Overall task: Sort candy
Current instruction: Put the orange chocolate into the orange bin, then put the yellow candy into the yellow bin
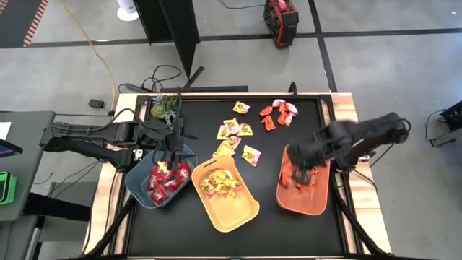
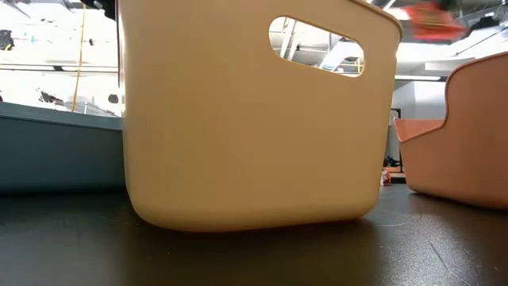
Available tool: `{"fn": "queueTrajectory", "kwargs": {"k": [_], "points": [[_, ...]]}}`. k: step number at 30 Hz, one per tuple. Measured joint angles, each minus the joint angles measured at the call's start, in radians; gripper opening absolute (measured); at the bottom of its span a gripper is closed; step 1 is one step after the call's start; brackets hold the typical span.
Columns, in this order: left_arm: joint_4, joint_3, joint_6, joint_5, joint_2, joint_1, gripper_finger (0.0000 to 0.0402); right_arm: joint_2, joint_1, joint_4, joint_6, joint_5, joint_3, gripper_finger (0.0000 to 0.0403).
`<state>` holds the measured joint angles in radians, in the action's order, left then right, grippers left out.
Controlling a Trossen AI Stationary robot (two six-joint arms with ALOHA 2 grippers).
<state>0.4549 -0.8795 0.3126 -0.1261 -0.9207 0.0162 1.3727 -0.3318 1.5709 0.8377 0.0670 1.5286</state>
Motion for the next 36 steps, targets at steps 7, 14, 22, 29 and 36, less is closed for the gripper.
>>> {"fn": "queueTrajectory", "kwargs": {"k": [7,14,22,29,36], "points": [[-0.004,0.0,-0.007,0.008,0.0,0.0,0.0276,-0.033,-0.084,0.002,0.267,-0.001,-0.204,0.0009],[-0.12,0.0,-0.094,-0.001,-0.016,0.0,0.0276,-0.024,-0.094,-0.001,0.335,0.011,-0.286,0.0125],[-0.132,-0.08,-0.141,-0.107,-0.209,-0.087,0.0276,-0.028,-0.089,-0.074,0.159,0.146,-0.307,0.0285],[0.154,-0.473,-0.108,0.068,-0.558,-0.332,0.0276,-0.03,0.019,-0.268,-0.159,0.277,-0.307,0.031],[0.529,-0.994,-0.073,0.249,-1.003,-0.547,0.0263,-0.03,0.086,-0.43,-0.472,0.427,-0.307,0.031]]}}
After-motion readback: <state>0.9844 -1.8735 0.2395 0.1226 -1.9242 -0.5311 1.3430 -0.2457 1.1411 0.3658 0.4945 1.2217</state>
